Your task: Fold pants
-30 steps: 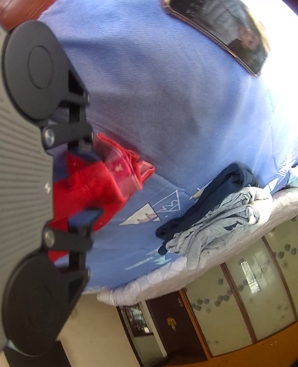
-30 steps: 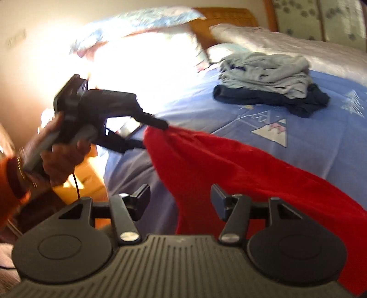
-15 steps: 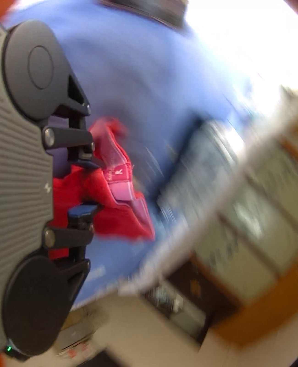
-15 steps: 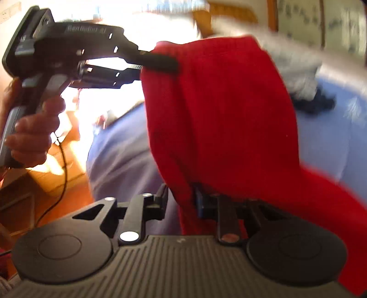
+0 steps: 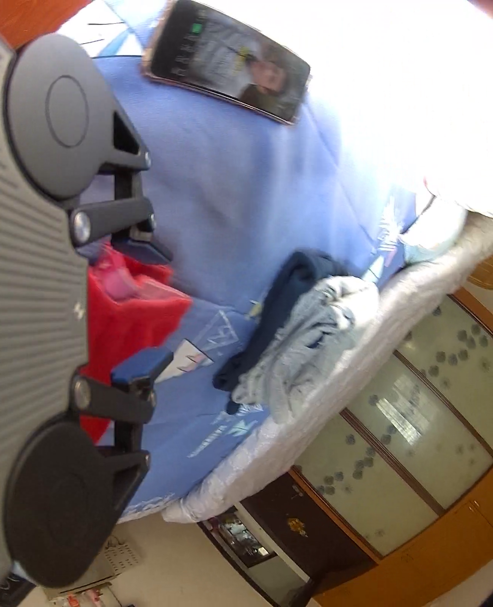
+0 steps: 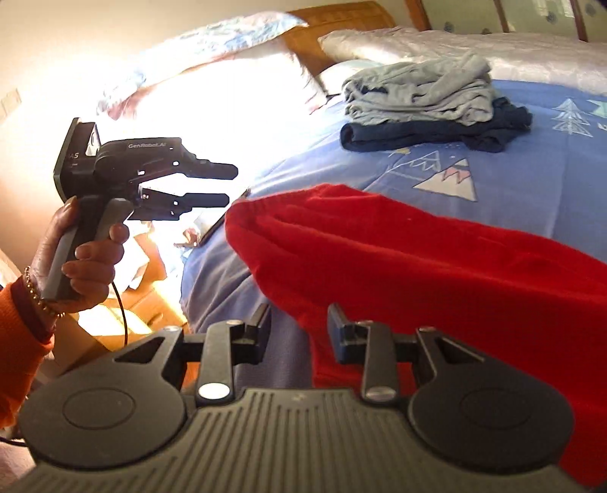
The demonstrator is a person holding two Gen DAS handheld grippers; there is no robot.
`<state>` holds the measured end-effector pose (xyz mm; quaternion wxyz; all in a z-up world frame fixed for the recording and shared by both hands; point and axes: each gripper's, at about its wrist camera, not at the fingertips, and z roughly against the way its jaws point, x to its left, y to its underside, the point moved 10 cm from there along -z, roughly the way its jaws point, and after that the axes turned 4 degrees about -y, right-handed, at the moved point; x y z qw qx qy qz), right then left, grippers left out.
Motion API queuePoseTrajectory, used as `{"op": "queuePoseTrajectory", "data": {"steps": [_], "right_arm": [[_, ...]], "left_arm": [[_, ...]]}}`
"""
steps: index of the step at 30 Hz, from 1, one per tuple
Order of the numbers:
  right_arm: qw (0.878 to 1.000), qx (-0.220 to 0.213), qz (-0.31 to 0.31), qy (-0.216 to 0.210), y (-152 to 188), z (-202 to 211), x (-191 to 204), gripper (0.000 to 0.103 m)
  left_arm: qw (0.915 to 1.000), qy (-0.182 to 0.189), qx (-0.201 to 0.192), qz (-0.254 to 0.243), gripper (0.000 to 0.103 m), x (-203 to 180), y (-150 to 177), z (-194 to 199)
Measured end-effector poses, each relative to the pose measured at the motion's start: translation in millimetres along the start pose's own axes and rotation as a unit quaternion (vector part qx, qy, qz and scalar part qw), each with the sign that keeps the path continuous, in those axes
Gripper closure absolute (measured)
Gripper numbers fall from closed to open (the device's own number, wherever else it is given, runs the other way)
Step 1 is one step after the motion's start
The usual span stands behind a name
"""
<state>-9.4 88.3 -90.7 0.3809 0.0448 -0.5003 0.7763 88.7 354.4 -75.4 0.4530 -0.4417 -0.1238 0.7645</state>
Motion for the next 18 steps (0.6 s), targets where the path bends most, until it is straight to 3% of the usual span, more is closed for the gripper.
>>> {"op": "queuePoseTrajectory", "data": {"steps": [3, 4, 7, 9, 10, 11, 13, 16, 18], "right_arm": [[0.999, -0.019, -0.03, 0.012, -5.0, 17.4, -11.9, 0.067], [0.999, -0.024, -0.042, 0.015, -6.2, 21.5, -17.0, 0.067], [0.997, -0.034, -0.056, 0.032, -6.6, 30.1, -26.3, 0.067], [0.997, -0.037, -0.06, 0.042, -5.1, 33.5, -29.6, 0.067], [0.996, -0.038, -0.062, 0.044, -4.3, 34.9, -30.9, 0.067], [0.996, -0.038, -0.065, 0.048, -2.7, 35.6, -31.5, 0.067], [0.996, -0.034, -0.064, 0.056, -0.3, 35.2, -34.5, 0.067], [0.995, -0.03, -0.068, 0.069, 3.3, 33.1, -42.0, 0.067], [0.994, -0.027, -0.079, 0.07, 5.9, 30.0, -46.7, 0.067]], "left_arm": [[0.9993, -0.009, 0.015, -0.034, 0.053, -13.3, -18.5, -15.0], [0.9977, -0.012, 0.03, -0.06, 0.048, -21.4, -19.5, -26.9], [0.9898, -0.018, 0.105, -0.095, 0.033, -27.2, -8.6, -80.1], [0.9832, -0.033, 0.155, -0.091, 0.033, -20.1, 4.3, -113.1], [0.9806, -0.046, 0.168, -0.09, 0.036, -15.0, 11.6, -127.2], [0.9796, -0.057, 0.167, -0.097, 0.056, -13.0, 15.5, -134.4], [0.9812, -0.066, 0.145, -0.109, 0.077, -17.5, 15.7, -133.2], [0.9948, -0.016, 0.03, -0.097, 0.079, -41.6, -8.1, -93.2], [0.9884, -0.007, -0.061, -0.139, 0.079, -59.1, -16.7, -60.1]]}}
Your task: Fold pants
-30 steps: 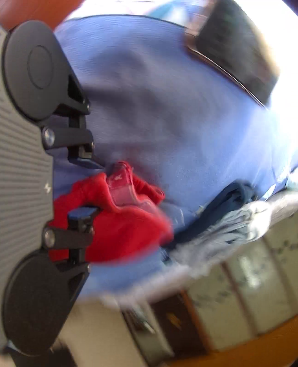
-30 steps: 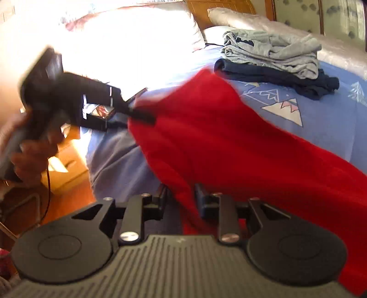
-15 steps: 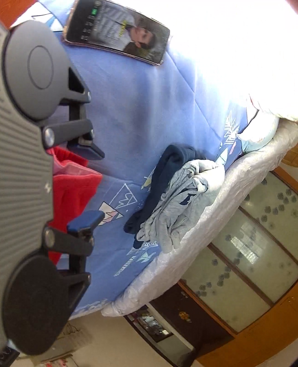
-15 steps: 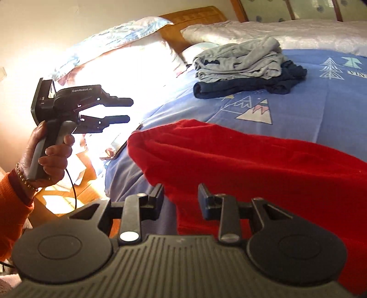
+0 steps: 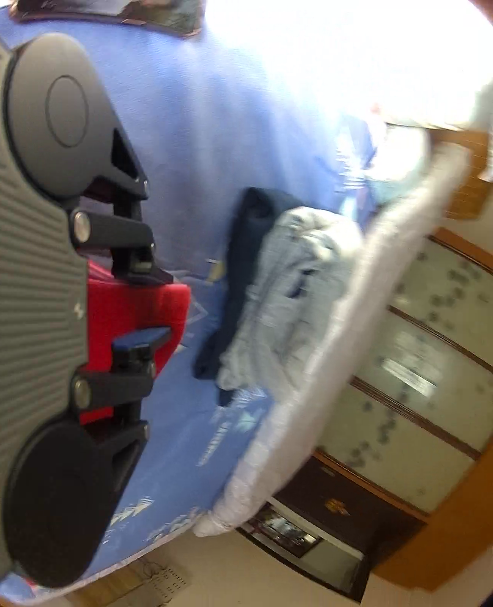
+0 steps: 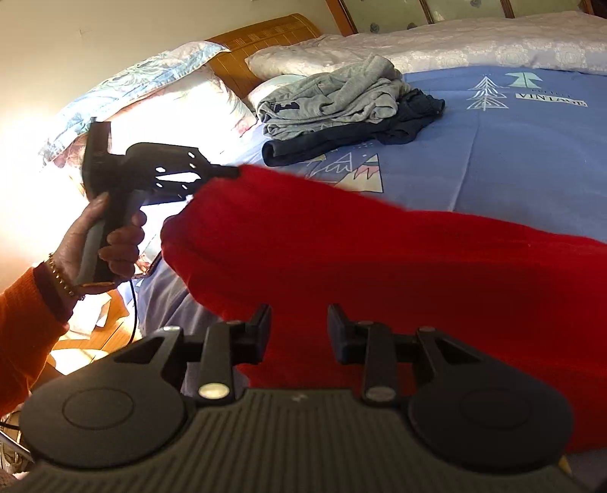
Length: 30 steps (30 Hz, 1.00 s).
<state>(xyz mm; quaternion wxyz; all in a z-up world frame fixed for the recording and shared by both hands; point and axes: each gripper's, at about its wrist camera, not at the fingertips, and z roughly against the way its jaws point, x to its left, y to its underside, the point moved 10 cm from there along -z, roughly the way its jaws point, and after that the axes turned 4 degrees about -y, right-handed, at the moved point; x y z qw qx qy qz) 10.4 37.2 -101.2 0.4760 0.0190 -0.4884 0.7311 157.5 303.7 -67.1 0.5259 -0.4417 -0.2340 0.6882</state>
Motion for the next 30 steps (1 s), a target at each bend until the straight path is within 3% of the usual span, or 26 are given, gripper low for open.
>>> {"op": "queuePoseTrajectory", "data": {"steps": [2, 5, 7, 10, 13, 16, 19, 21, 23, 26, 28, 30], "right_arm": [[1.0, 0.01, -0.013, 0.003, 5.1, -7.0, -6.9, 0.067], [0.998, 0.031, -0.053, 0.001, 16.0, -17.5, -19.7, 0.067], [0.998, 0.024, -0.055, -0.002, 13.3, -10.2, -19.2, 0.067], [0.999, -0.013, -0.04, 0.006, 0.5, 22.8, -22.6, 0.067], [0.994, -0.06, -0.08, 0.036, -4.8, 68.4, -54.2, 0.067], [0.98, -0.107, -0.144, 0.084, 4.1, 119.7, -101.5, 0.067], [0.954, -0.161, -0.229, 0.111, 19.7, 172.7, -144.8, 0.067], [0.931, -0.201, -0.277, 0.127, 31.7, 207.5, -169.4, 0.067], [0.909, -0.236, -0.309, 0.147, 42.2, 238.5, -190.3, 0.067], [0.882, -0.273, -0.345, 0.17, 55.7, 270.5, -212.9, 0.067], [0.871, -0.291, -0.356, 0.173, 61.1, 281.9, -219.6, 0.068], [0.87, -0.296, -0.354, 0.174, 59.3, 282.7, -221.6, 0.069]], "left_arm": [[0.9979, -0.037, -0.022, -0.047, 0.079, -5.2, 5.2, 2.2], [0.9887, -0.114, 0.066, -0.072, 0.075, 18.5, 42.3, -40.4], [0.9836, -0.13, 0.118, -0.042, 0.07, 35.4, 63.1, -52.8], [0.9864, -0.128, 0.097, 0.034, 0.048, 50.3, 57.9, -29.3], [0.9841, -0.139, 0.066, 0.089, 0.045, 61.6, 44.7, -3.5], [0.9811, -0.124, 0.042, 0.143, 0.049, 65.7, 37.3, 29.2], [0.9888, -0.082, 0.025, 0.122, 0.049, 27.2, 26.4, 42.6], [0.9946, -0.026, 0.029, 0.096, 0.049, -16.9, 26.9, 44.1], [0.996, 0.039, 0.05, 0.064, 0.049, -70.1, 38.1, 34.9], [0.9878, 0.119, 0.099, 0.019, 0.049, -141.9, 73.3, 9.9], [0.9823, 0.132, 0.132, -0.013, 0.05, -172.1, 102.9, -5.8], [0.9765, 0.139, 0.161, -0.032, 0.05, -185.7, 131.2, -15.6]]}}
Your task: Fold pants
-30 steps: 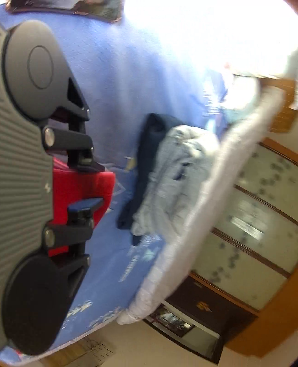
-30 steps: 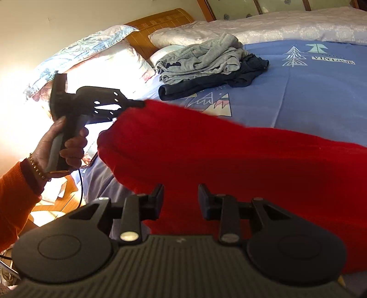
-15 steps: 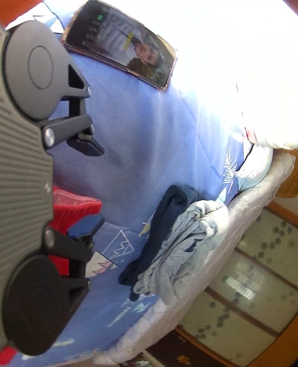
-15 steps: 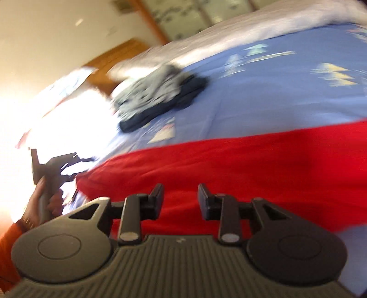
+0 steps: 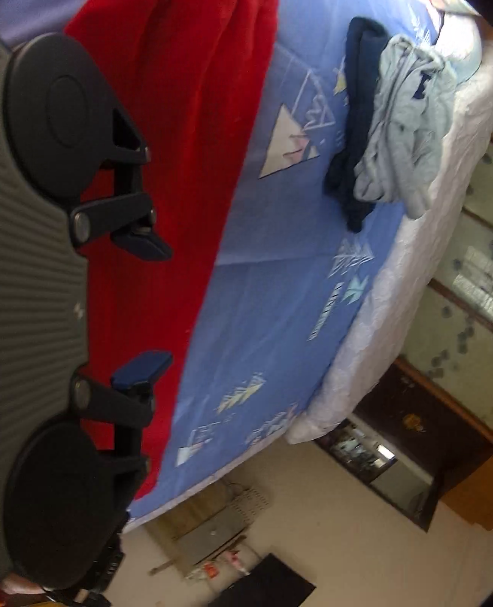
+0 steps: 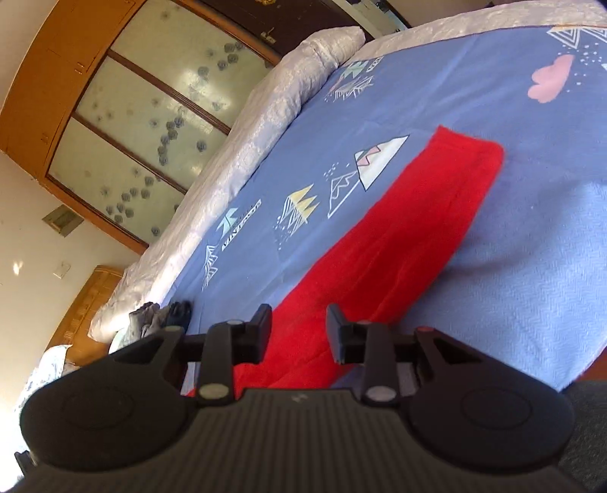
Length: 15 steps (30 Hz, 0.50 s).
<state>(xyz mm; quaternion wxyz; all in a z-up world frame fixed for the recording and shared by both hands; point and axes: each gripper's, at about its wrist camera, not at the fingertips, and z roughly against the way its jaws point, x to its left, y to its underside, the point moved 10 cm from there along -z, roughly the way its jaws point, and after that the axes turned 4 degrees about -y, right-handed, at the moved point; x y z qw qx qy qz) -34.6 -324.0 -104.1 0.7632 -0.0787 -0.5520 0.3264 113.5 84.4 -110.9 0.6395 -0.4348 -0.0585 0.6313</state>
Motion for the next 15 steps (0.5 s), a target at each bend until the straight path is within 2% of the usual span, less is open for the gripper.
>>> {"op": "queuePoseTrajectory", "data": {"steps": [3, 4, 5, 7, 8, 9, 10, 12, 13, 15], "right_arm": [[1.0, 0.012, 0.005, -0.014, 6.4, -13.2, 3.7, 0.069], [1.0, 0.019, 0.006, -0.016, 10.3, -18.9, 4.4, 0.069], [0.999, 0.027, 0.01, -0.019, 16.0, -23.9, 5.3, 0.069], [0.999, 0.04, 0.033, -0.017, 26.1, -32.2, 8.0, 0.07], [0.998, 0.045, 0.051, 0.008, 28.1, -38.6, 1.1, 0.07], [0.995, 0.047, 0.068, 0.051, 28.4, -45.6, -12.3, 0.073], [0.994, 0.044, 0.063, 0.08, 26.2, -47.7, -28.6, 0.095], [0.997, 0.03, -0.003, 0.069, 18.3, -44.5, -42.8, 0.094], [0.998, 0.026, -0.012, 0.06, 14.9, -41.9, -40.1, 0.094], [0.998, 0.033, 0.03, 0.04, 14.2, -40.1, -17.1, 0.093]], "left_arm": [[0.9979, -0.038, 0.05, -0.019, 0.052, 6.2, 34.5, -22.8], [0.9959, -0.057, 0.067, -0.025, 0.06, 15.3, 47.7, -24.4], [0.9955, -0.066, 0.051, -0.045, 0.07, 18.2, 56.3, -17.3], [0.9934, -0.076, 0.042, -0.075, 0.073, 20.5, 62.1, -12.1], [0.9931, -0.082, 0.046, -0.071, 0.074, 19.7, 63.2, -8.4], [0.9928, -0.087, 0.051, -0.065, 0.074, 19.5, 61.3, -7.8], [0.9922, -0.092, 0.056, -0.063, 0.074, 18.2, 60.5, -6.8], [0.9908, -0.102, 0.059, -0.066, 0.074, 16.3, 59.9, -6.5], [0.9902, -0.106, 0.058, -0.07, 0.073, 14.5, 59.7, -7.3], [0.9891, -0.111, 0.056, -0.079, 0.071, 12.3, 60.6, -8.0]]}}
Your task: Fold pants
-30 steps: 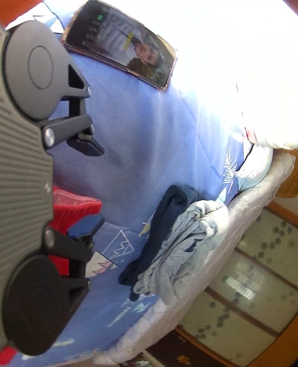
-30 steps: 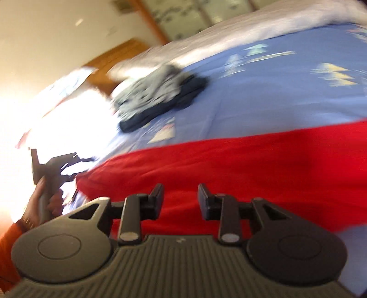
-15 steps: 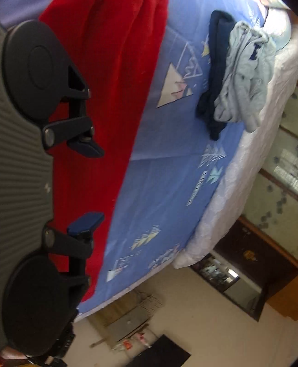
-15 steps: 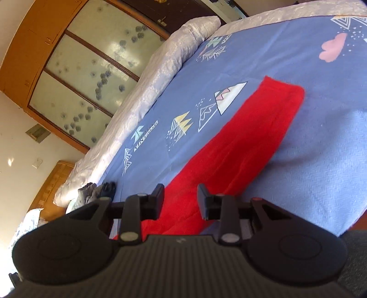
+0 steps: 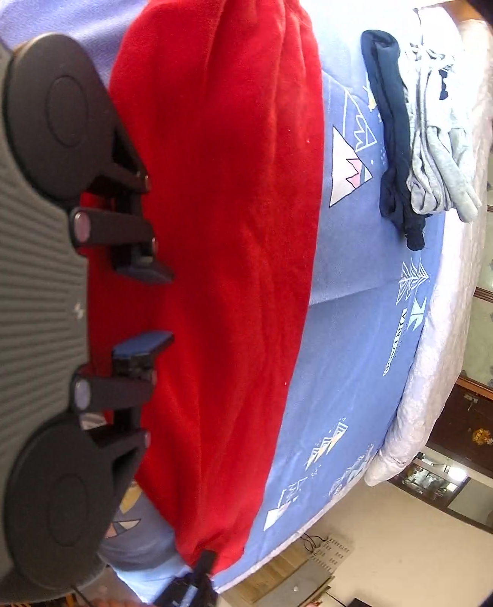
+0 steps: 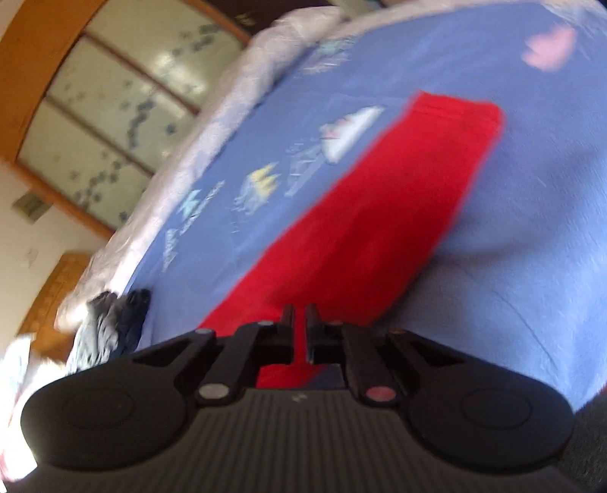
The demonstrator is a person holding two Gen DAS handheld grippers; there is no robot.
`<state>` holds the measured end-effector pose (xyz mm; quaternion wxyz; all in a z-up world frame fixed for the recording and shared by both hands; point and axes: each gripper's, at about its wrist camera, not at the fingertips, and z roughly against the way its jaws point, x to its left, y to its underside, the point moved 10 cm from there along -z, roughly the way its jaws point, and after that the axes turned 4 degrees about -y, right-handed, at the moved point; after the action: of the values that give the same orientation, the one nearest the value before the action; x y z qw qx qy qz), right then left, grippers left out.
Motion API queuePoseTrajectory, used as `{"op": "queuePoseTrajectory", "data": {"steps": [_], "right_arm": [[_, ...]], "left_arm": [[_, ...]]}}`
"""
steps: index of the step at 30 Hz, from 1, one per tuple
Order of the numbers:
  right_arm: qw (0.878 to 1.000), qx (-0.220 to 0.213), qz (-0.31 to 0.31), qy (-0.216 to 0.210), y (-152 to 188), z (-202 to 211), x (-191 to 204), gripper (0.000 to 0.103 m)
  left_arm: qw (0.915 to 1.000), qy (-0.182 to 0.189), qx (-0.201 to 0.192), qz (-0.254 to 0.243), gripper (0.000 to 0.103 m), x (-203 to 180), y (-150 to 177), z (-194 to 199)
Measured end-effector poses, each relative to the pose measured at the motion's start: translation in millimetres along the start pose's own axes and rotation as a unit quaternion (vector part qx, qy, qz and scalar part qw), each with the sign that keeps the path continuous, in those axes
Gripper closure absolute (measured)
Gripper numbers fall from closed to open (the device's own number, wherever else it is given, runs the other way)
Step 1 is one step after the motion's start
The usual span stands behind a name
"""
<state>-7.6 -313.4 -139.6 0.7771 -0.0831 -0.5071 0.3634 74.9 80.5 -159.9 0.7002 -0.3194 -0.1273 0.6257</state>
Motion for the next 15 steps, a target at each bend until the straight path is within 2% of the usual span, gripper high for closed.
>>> {"op": "queuePoseTrajectory", "data": {"steps": [3, 5, 7, 9, 10, 11, 13, 15], "right_arm": [[0.995, 0.052, 0.046, -0.071, 21.3, -12.1, 50.6, 0.088], [0.983, 0.115, 0.091, -0.11, 53.0, -27.9, 81.3, 0.086], [0.967, 0.164, 0.154, -0.118, 84.3, -43.8, 98.5, 0.087], [0.961, 0.185, 0.189, -0.082, 88.7, -62.8, 86.8, 0.095], [0.963, 0.175, 0.195, -0.066, 74.8, -71.5, 72.5, 0.103], [0.97, 0.152, 0.181, -0.05, 52.2, -77.2, 54.0, 0.103], [0.989, 0.078, 0.128, 0.015, -13.4, -78.9, 4.3, 0.103], [0.993, 0.01, 0.086, 0.083, -74.8, -69.0, -47.3, 0.103]], "left_arm": [[0.9999, -0.008, 0.003, -0.007, 0.067, -4.2, -0.6, -0.8], [0.9998, -0.015, 0.006, -0.013, 0.066, -6.4, -1.0, -0.5], [0.9996, -0.02, 0.008, -0.017, 0.066, -7.8, -0.7, 0.4], [0.9996, -0.021, 0.01, -0.017, 0.066, -7.9, 0.0, 1.5], [0.9996, -0.02, 0.011, -0.017, 0.066, -8.0, 0.3, 2.0], [0.9996, -0.02, 0.012, -0.017, 0.066, -8.0, 0.3, 2.5], [0.9996, -0.02, 0.015, -0.017, 0.065, -8.1, 0.4, 3.2], [0.9994, -0.022, 0.017, -0.018, 0.065, -9.0, -0.1, 3.0]]}}
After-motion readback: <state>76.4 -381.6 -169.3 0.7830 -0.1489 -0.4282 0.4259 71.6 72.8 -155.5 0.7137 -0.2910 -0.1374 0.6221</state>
